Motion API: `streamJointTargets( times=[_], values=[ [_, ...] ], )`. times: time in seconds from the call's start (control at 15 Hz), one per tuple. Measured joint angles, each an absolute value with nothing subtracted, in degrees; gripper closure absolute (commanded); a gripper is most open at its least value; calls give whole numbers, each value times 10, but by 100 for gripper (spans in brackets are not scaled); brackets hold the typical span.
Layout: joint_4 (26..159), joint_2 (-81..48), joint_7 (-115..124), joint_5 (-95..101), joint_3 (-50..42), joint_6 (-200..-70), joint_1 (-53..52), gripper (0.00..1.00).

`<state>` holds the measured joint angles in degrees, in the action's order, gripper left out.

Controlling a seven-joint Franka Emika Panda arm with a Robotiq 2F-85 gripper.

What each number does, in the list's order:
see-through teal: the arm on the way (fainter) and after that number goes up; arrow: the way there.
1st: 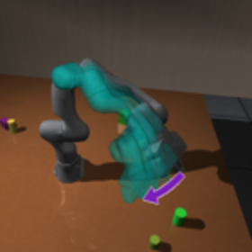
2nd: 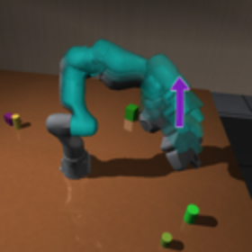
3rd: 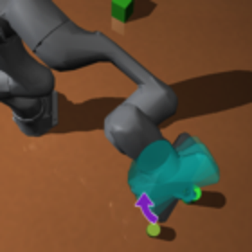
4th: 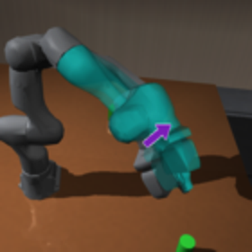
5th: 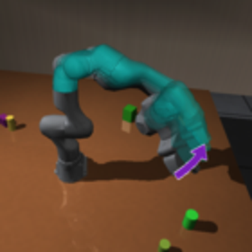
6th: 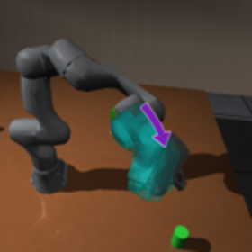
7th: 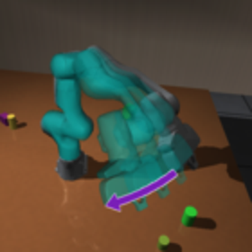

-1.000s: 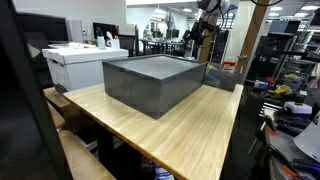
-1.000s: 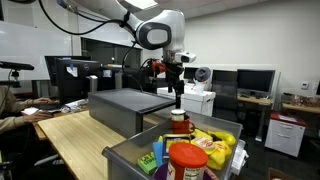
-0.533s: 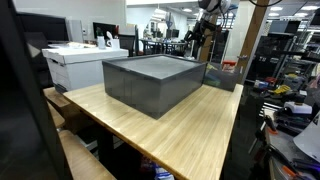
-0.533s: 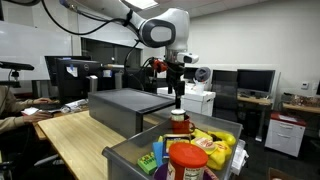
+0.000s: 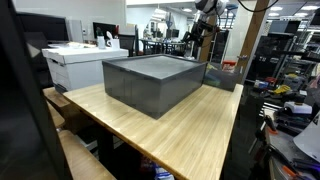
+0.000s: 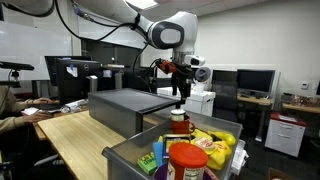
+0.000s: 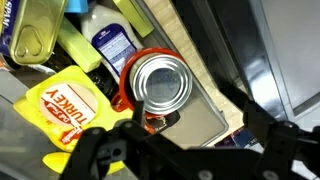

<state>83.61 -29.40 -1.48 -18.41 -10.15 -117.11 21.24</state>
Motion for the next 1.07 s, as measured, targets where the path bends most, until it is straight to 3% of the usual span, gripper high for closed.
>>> streamJointTargets(
  times=[1.07],
  values=[
    [724, -397, -14, -194, -77, -1107, 232, 0]
  ],
)
